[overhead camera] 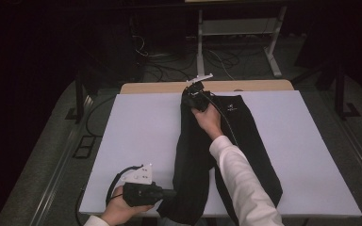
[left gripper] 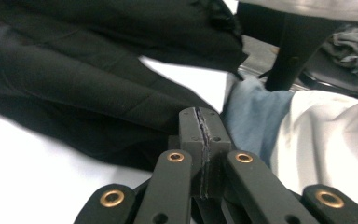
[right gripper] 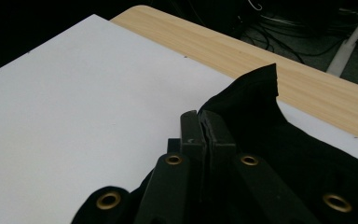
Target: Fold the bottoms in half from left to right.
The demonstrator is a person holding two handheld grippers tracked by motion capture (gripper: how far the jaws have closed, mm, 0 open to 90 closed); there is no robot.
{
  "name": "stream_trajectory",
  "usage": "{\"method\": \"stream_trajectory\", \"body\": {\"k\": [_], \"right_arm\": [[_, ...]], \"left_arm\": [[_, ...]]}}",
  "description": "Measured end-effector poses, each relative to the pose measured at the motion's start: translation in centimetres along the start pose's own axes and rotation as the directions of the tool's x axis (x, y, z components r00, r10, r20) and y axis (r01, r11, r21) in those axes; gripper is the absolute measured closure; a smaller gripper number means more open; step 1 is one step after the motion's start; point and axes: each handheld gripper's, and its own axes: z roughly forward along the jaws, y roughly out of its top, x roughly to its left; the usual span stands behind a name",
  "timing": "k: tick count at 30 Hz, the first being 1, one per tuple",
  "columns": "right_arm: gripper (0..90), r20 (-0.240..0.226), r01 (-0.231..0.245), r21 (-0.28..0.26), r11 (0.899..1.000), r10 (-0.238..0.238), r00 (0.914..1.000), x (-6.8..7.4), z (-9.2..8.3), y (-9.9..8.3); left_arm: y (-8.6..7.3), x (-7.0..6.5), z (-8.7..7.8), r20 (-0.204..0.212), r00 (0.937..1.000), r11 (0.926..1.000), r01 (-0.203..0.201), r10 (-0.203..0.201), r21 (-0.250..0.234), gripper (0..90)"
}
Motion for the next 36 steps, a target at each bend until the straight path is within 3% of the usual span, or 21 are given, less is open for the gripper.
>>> {"method": "stream_trajectory", "body": {"k": [5, 18, 36], "right_arm": [[86.8, -0.003, 0.001, -0.004, 1.000, -0.001, 1.0000, -0.4, -1.0, 0.2], [86.7, 0.030, 0.026, -0.009, 1.000, -0.026, 0.9992, -1.4, -2.3, -0.2], [86.5, 0.059, -0.006, -0.006, 1.000, 0.006, 0.9982, -3.8, -4.4, -1.4]], "left_arm": [[1.4, -0.2, 1.4, 0.034, 0.9992, 0.9995, -0.019, 0.020, -0.025, 89.1], [3.8, -0.6, 4.4, 0.107, 0.9917, 0.9973, -0.067, 0.070, -0.028, 89.2], [5.1, -1.0, 6.8, 0.173, 0.9811, 0.9961, -0.084, 0.087, -0.025, 89.1]]}}
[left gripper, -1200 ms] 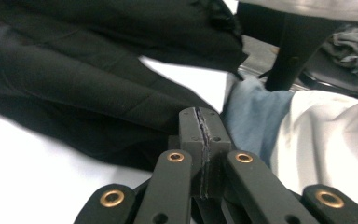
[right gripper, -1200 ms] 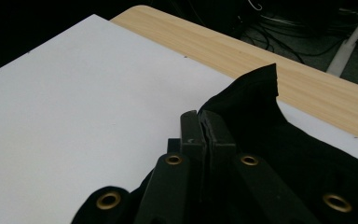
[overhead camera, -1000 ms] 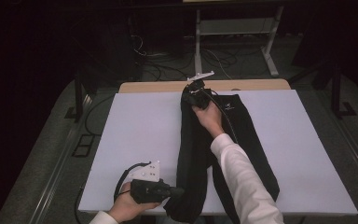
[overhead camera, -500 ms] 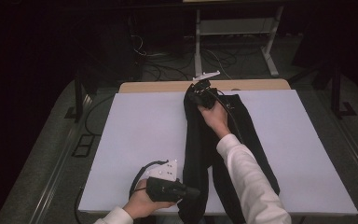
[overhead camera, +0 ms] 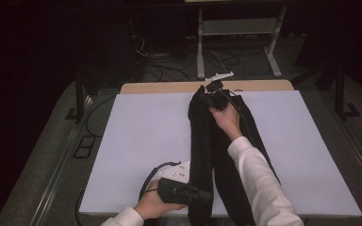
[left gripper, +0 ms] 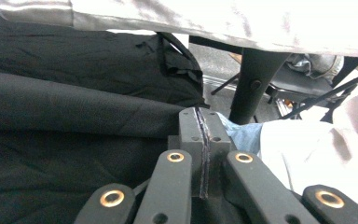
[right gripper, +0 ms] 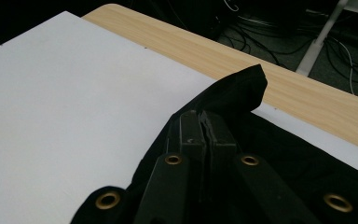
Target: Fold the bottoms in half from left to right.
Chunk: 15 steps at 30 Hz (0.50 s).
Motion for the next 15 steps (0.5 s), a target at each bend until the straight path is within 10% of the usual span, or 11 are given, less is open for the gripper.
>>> {"method": "stream_trajectory", "body": {"k": [15], "right_arm": [[86.5, -0.001, -0.045, 0.022, 0.999, 0.045, 0.9990, -2.2, -0.6, -1.6]], "left_arm": [[0.4, 0.2, 2.2, 0.037, 0.9993, 0.9999, 0.004, -0.005, 0.012, 89.1]]}}
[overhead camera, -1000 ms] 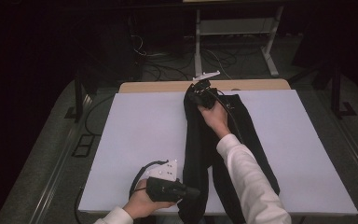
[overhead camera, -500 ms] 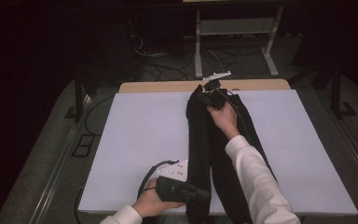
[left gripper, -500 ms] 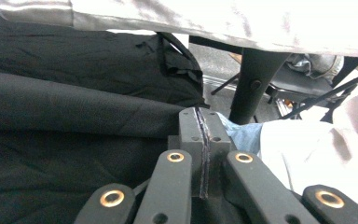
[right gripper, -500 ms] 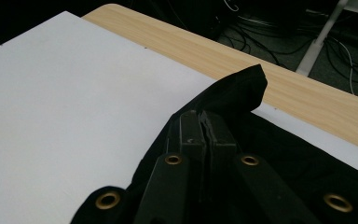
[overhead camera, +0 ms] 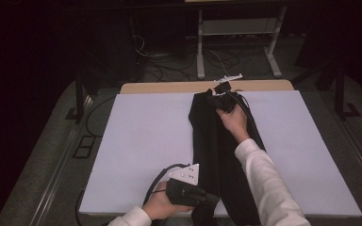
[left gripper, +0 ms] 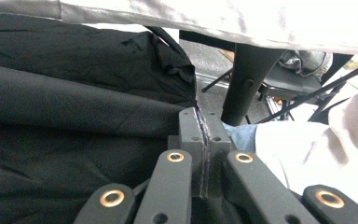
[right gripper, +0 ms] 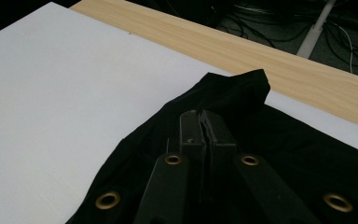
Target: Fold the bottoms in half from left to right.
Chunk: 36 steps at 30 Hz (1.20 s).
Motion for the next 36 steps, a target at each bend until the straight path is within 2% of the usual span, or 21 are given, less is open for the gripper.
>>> {"method": "stream_trajectory", "body": {"k": [12, 21, 22, 26, 27, 29, 30, 36], "right_arm": [[86.5, 0.008, -0.028, -0.005, 1.000, 0.028, 0.9996, -2.4, -1.7, -0.9], [86.5, 0.009, -0.003, 0.028, 1.000, 0.002, 1.0000, -4.2, -2.2, -1.6], [86.5, 0.009, -0.002, 0.035, 0.999, 0.002, 1.0000, -4.4, -2.3, -1.7], [86.5, 0.006, 0.007, 0.042, 0.999, -0.007, 1.0000, -5.2, -2.4, -1.9], [86.4, -0.003, 0.008, 0.045, 0.999, -0.007, 1.0000, -5.9, -2.5, -2.1], [86.5, -0.004, 0.009, 0.046, 0.999, -0.009, 1.0000, -6.1, -2.5, -2.2], [86.5, -0.014, 0.006, 0.047, 0.999, -0.005, 0.9999, -6.6, -2.6, -2.5], [86.5, -0.028, 0.011, 0.047, 0.999, -0.009, 0.9996, -7.4, -2.7, -2.8]], "left_arm": [[1.7, 0.4, 2.6, 0.046, 0.9987, 0.9997, -0.021, 0.021, 0.009, 89.1], [2.6, 1.2, 5.1, 0.085, 0.9963, 0.9999, -0.001, 0.002, -0.010, 89.1], [2.9, 1.3, 5.8, 0.090, 0.9959, 1.0000, -0.001, 0.002, -0.009, 89.1], [3.3, 1.2, 6.8, 0.090, 0.9959, 1.0000, -0.008, 0.008, 0.000, 89.1], [3.5, 1.2, 7.2, 0.090, 0.9959, 0.9999, -0.011, 0.011, 0.005, 89.1], [3.7, 1.3, 7.6, 0.091, 0.9959, 0.9999, -0.003, 0.002, 0.011, 89.1], [3.9, 1.3, 7.9, 0.087, 0.9962, 0.9998, -0.003, 0.002, 0.018, 89.1], [4.8, 1.3, 9.1, 0.079, 0.9968, 0.9998, 0.004, -0.006, 0.022, 89.1]]}}
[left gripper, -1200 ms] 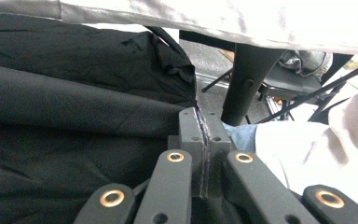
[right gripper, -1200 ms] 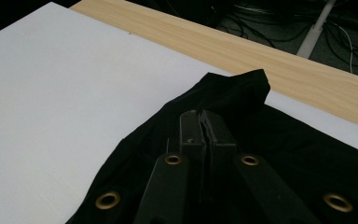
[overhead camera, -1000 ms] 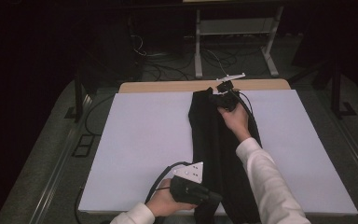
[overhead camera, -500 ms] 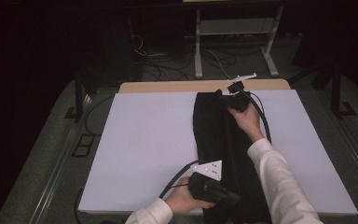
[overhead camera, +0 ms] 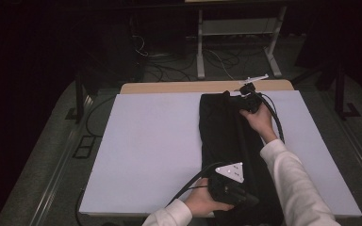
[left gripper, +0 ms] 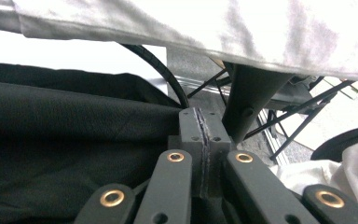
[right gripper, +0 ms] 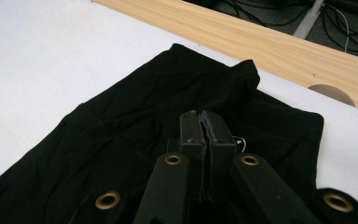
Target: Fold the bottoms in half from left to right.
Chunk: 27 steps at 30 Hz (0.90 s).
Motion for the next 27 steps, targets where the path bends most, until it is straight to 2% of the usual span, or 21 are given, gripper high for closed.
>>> {"method": "stream_trajectory", "body": {"k": [4, 11, 27], "right_arm": [[86.5, -0.009, 0.010, -0.002, 1.000, -0.010, 0.9999, -0.4, -0.2, 0.0], [86.5, -0.009, -0.001, -0.007, 1.000, 0.001, 1.0000, -1.6, -0.7, -0.2], [86.5, -0.013, -0.027, 0.003, 1.000, 0.027, 0.9995, -3.9, -1.3, -1.6]], "left_arm": [[0.5, 0.2, 0.7, -0.006, 1.0000, 1.0000, 0.000, 0.000, 0.009, 89.1], [1.3, 0.3, 1.7, -0.019, 0.9998, 0.9998, 0.002, -0.002, 0.019, 89.1], [2.7, 0.6, 4.1, -0.012, 0.9998, 0.9993, 0.014, -0.013, 0.036, 89.1]]}}
